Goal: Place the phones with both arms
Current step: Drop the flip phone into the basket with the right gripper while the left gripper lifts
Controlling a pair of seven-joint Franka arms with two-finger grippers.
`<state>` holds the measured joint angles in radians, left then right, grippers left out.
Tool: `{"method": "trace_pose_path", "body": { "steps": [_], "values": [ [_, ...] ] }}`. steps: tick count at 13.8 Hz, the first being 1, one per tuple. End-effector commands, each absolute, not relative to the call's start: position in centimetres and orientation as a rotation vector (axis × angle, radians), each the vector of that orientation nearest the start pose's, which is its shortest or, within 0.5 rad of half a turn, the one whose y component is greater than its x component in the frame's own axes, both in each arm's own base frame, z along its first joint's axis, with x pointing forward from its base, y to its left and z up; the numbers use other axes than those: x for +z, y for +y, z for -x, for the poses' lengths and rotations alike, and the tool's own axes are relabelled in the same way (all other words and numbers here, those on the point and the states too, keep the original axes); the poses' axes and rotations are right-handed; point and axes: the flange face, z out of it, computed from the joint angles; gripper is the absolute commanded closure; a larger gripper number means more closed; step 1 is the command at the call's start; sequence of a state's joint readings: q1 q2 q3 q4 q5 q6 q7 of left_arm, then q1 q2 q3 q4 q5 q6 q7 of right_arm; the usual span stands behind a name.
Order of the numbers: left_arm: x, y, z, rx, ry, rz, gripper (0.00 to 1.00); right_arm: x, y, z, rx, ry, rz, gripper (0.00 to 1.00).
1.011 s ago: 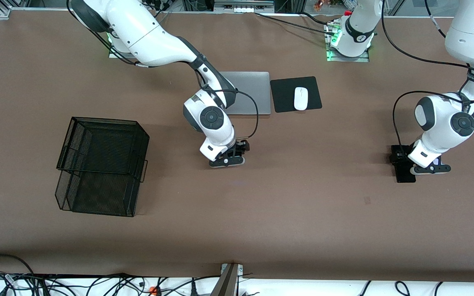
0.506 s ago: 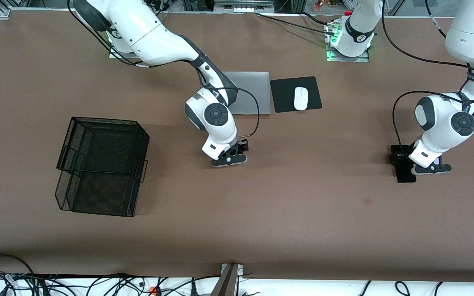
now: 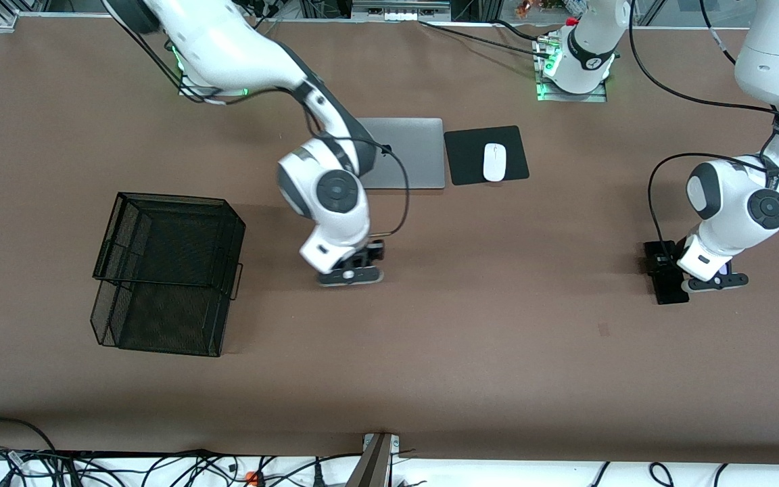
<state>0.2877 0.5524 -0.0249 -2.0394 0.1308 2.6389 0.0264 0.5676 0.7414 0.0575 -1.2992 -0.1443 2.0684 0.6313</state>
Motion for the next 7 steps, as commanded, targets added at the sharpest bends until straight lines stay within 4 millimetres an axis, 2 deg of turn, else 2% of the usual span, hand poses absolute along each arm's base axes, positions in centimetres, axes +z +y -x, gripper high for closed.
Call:
{"method": "trace_pose_path", "body": {
  "steps": [1, 2, 4, 6, 7],
  "values": [
    [18.5, 15.7, -59.8, -0.031, -0.222, 3.082, 1.0, 39.6, 34.3, -62.7, -0.085, 0.008, 3.275, 0.96],
    [18.7, 15.6, -60.0, -0.012, -0.218, 3.083, 1.0, 41.7, 31.4, -63.1, -0.052, 0.012, 3.312, 0.96],
    [19.7, 15.6, -60.8, 0.007, -0.217, 3.084, 1.0, 44.4, 26.0, -63.8, -0.012, 0.026, 3.358, 0.96],
    [21.0, 15.0, -61.9, 0.04, -0.208, 3.091, 1.0, 45.7, 20.0, -64.0, 0.061, -0.066, 3.385, 0.96],
    [21.9, 14.8, -62.6, 0.046, -0.233, 3.087, 1.0, 45.6, 17.0, -63.8, 0.105, -0.121, 3.381, 0.96]
  ]
}}
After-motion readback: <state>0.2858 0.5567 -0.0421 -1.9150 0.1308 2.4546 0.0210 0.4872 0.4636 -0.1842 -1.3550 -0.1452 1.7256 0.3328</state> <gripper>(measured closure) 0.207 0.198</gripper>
